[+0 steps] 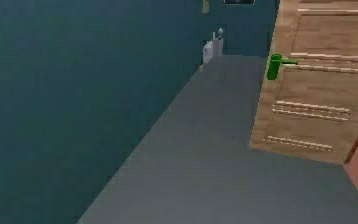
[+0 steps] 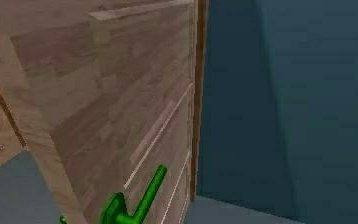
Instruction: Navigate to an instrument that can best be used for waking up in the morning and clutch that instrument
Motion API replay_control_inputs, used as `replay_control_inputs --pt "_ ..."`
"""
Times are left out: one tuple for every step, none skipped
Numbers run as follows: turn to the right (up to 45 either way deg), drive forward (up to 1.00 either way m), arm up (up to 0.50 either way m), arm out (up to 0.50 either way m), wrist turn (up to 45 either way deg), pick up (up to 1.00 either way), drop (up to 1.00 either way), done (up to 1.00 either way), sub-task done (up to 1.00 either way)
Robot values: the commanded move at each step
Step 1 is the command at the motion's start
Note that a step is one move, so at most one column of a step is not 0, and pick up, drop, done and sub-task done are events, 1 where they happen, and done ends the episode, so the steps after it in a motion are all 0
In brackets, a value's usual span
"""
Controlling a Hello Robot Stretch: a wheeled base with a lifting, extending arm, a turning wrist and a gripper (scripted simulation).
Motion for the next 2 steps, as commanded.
replay_control_inputs --pt "-12.0 0.0 0.0 0.0 0.0 0.0 0.0 0.0 0.0" --pt "0.0 0.3 0.0 0.0 0.0 0.0 0.0 0.0 0.0"
